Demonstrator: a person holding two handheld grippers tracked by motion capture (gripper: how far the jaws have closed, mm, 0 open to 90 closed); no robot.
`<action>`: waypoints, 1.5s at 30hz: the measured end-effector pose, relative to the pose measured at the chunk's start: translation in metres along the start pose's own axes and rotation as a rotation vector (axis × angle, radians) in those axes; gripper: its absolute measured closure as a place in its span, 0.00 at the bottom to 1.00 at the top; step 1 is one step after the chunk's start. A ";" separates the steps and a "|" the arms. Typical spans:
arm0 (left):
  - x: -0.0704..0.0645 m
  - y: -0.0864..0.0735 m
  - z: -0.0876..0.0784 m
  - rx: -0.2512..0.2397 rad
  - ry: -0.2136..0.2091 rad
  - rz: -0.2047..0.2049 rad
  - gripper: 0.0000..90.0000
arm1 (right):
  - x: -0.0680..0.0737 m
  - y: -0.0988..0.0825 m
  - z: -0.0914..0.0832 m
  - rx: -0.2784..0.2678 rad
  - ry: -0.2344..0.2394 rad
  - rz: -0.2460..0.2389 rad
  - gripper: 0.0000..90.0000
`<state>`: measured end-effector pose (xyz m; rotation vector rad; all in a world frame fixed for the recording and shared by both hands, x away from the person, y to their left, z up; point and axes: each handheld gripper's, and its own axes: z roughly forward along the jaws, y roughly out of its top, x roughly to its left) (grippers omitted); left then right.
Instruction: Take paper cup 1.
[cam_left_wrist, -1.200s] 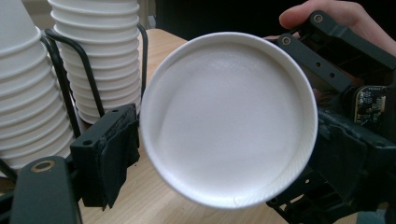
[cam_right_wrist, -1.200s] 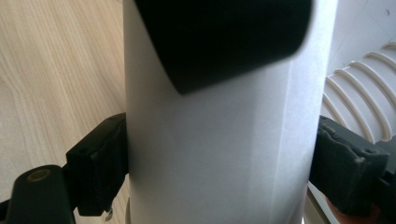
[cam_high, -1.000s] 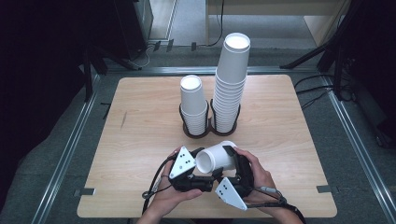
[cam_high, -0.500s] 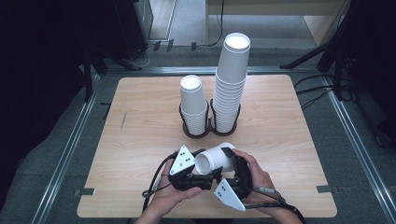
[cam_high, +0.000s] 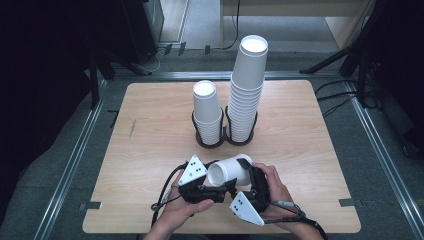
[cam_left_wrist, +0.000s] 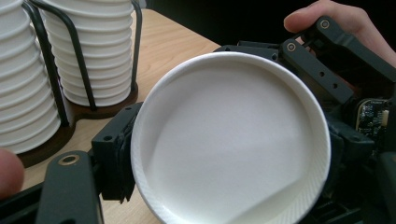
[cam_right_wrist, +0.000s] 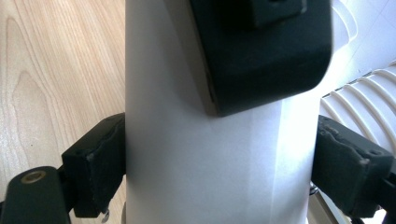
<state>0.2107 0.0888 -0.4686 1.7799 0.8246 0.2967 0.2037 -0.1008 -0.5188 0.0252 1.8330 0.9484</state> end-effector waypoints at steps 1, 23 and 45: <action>0.000 0.000 0.000 -0.001 0.002 -0.001 0.25 | 0.000 0.000 0.000 -0.001 -0.002 0.001 0.13; 0.010 0.000 -0.005 -0.083 0.074 -0.016 0.26 | -0.017 0.003 -0.007 0.011 0.018 0.317 0.00; 0.016 -0.002 -0.015 -0.250 0.149 -0.032 0.26 | -0.052 -0.004 -0.015 -0.032 0.014 0.761 0.00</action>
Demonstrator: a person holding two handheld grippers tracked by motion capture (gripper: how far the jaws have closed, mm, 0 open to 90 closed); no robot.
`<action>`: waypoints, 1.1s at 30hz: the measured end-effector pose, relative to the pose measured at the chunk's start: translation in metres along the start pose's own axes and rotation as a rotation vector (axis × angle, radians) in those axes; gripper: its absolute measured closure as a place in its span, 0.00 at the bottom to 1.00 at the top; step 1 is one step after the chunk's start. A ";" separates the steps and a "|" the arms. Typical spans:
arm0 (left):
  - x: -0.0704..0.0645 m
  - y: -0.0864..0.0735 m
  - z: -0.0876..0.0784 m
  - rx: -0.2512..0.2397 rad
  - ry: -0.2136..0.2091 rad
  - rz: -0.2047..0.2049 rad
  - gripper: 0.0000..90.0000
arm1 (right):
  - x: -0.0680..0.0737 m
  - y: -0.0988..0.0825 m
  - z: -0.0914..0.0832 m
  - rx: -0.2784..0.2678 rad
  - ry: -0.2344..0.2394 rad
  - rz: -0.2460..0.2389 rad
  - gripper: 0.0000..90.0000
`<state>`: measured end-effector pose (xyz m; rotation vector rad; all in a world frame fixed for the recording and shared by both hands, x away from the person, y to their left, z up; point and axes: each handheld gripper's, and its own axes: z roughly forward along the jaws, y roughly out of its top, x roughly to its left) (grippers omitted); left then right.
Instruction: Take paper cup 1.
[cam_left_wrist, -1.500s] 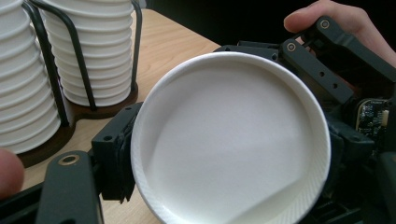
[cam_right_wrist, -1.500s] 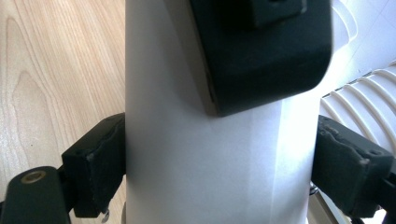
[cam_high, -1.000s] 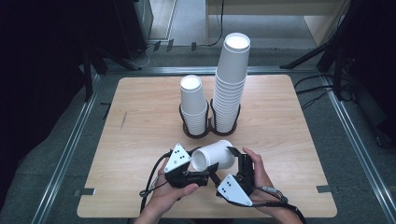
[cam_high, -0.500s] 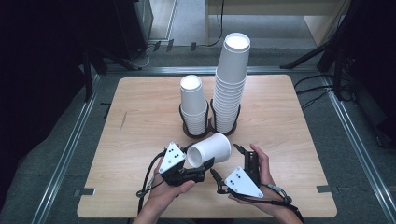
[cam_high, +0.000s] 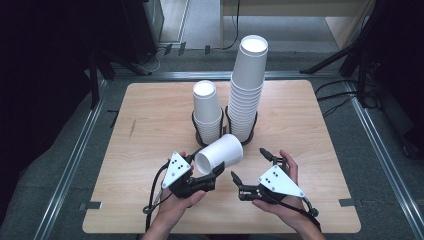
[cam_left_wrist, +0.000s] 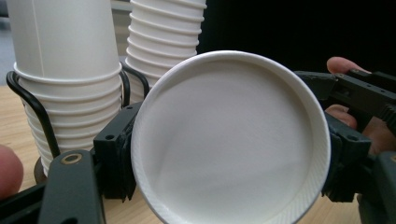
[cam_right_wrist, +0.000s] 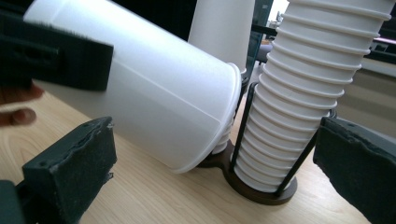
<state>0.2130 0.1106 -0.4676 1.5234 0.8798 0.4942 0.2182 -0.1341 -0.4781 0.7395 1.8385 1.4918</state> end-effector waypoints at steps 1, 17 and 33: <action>0.000 0.000 0.000 -0.004 0.000 -0.002 0.26 | -0.001 0.001 0.000 -0.005 0.003 0.021 0.00; -0.008 -0.008 0.002 -0.077 -0.002 0.015 0.26 | -0.011 0.012 -0.005 -0.018 0.075 0.443 0.00; -0.019 -0.016 0.006 -0.107 0.010 0.032 0.26 | -0.021 0.000 -0.001 0.093 0.120 0.994 0.00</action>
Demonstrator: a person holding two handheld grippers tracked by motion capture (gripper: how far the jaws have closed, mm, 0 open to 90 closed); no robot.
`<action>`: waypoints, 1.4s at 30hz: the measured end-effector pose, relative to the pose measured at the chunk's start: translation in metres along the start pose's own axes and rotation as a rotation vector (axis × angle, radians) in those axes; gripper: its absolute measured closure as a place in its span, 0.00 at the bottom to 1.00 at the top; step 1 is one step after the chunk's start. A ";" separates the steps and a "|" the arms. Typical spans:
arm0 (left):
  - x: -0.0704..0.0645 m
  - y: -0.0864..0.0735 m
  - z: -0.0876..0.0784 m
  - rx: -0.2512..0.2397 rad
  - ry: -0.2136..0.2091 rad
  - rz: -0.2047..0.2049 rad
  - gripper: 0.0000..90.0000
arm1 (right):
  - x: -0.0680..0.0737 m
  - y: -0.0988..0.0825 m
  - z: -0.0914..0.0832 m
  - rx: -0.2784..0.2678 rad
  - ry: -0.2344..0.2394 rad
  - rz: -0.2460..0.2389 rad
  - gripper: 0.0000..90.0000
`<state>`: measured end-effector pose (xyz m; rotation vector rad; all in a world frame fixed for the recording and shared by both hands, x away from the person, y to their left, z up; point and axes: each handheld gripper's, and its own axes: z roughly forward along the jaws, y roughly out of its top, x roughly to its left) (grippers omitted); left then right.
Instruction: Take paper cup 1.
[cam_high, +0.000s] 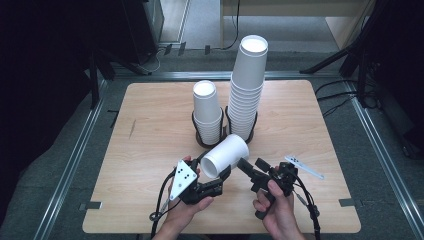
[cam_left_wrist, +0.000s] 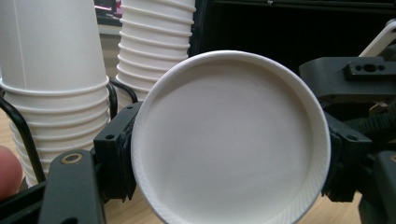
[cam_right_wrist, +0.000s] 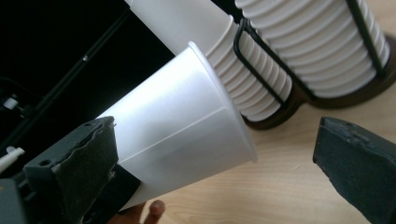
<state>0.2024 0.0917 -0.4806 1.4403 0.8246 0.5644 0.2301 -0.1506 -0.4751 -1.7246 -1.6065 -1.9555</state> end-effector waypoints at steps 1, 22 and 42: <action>-0.001 0.000 0.000 -0.005 -0.001 0.001 0.26 | -0.001 0.000 0.000 0.006 0.004 0.033 0.00; -0.024 -0.015 0.006 -0.038 0.024 0.102 0.26 | -0.007 -0.006 -0.006 0.038 0.099 0.536 0.00; -0.046 -0.030 0.012 -0.035 0.019 0.196 0.26 | -0.027 -0.012 0.005 0.074 0.107 0.681 0.00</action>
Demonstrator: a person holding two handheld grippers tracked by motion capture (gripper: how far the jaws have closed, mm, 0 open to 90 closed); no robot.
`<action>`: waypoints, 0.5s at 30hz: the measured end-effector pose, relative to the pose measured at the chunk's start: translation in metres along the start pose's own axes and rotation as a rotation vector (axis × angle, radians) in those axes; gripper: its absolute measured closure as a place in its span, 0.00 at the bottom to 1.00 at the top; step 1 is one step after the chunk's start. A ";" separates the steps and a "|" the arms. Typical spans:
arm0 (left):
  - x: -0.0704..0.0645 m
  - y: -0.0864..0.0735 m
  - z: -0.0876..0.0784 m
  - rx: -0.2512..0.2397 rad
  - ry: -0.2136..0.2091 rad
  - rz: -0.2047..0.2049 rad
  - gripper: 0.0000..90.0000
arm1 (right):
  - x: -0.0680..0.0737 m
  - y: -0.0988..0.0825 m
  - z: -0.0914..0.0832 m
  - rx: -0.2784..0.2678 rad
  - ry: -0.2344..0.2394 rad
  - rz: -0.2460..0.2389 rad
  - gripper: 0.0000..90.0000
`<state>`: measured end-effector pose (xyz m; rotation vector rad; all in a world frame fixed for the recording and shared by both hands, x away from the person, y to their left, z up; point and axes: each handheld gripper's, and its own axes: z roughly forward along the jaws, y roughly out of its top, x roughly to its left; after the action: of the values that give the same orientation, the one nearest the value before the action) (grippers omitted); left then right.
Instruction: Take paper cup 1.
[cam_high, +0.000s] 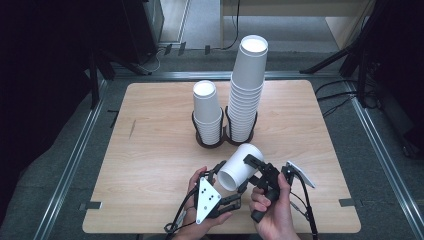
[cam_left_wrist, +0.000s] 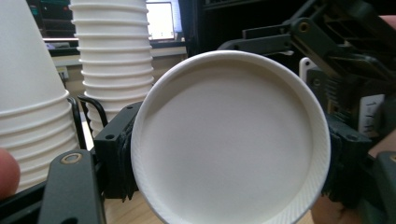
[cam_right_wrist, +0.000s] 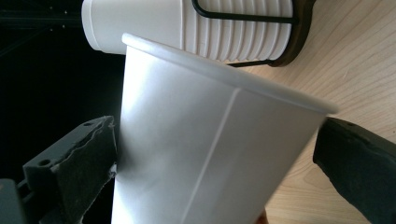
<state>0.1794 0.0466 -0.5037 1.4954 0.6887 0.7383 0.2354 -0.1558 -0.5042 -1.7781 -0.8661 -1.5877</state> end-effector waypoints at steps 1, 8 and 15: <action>-0.001 -0.001 0.000 0.002 -0.002 0.000 0.26 | -0.001 0.001 0.001 0.003 0.003 0.007 0.00; 0.001 -0.003 0.002 0.005 -0.013 -0.012 0.26 | -0.007 0.004 0.005 0.027 0.036 0.022 0.04; 0.003 -0.005 0.002 -0.007 -0.028 -0.036 0.25 | -0.006 0.002 0.007 0.038 0.073 0.022 0.12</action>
<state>0.1831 0.0482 -0.5090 1.4810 0.6894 0.6910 0.2403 -0.1522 -0.5113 -1.6877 -0.8340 -1.6012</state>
